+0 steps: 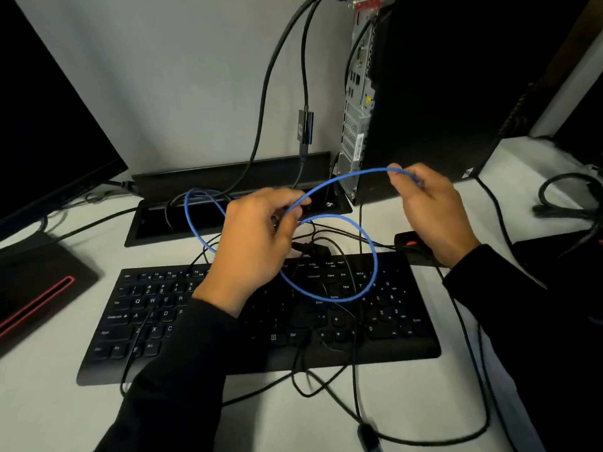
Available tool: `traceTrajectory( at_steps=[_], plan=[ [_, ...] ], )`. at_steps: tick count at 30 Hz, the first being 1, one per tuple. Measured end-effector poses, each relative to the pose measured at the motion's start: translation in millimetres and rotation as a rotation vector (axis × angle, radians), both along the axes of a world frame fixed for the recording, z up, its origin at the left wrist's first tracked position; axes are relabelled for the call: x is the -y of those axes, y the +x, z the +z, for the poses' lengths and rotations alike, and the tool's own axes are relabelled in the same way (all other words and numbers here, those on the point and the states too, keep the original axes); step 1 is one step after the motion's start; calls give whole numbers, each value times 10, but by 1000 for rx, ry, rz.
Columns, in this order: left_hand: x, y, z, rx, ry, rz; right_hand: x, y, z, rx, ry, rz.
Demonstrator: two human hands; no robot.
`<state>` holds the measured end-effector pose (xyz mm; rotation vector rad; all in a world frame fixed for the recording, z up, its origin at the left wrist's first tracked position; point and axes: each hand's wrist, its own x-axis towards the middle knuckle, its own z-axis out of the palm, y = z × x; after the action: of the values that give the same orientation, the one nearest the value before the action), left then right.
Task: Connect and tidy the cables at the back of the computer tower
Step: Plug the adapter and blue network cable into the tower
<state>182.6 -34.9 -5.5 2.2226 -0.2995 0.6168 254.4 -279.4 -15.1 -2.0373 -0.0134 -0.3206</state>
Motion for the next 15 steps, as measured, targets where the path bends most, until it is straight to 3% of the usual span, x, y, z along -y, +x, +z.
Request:
traceTrajectory(
  at_steps=[2,6,9,12,15],
  plan=[
    [-95,26,-10,120,81,116,43,26,-10,-104,-36,-7],
    [-455,73,-93,80,248,430,178,64,-58,-102,-165,-122],
    [-640,38,-41,-1,170,617,219,65,-45,-74,-124,-207],
    [-674,76,-99,-204,-163,574,199,40,-93,16,-54,-194],
    [-617,137,-155,-389,-789,445,186,23,-97,71,55,-45]
  ],
)
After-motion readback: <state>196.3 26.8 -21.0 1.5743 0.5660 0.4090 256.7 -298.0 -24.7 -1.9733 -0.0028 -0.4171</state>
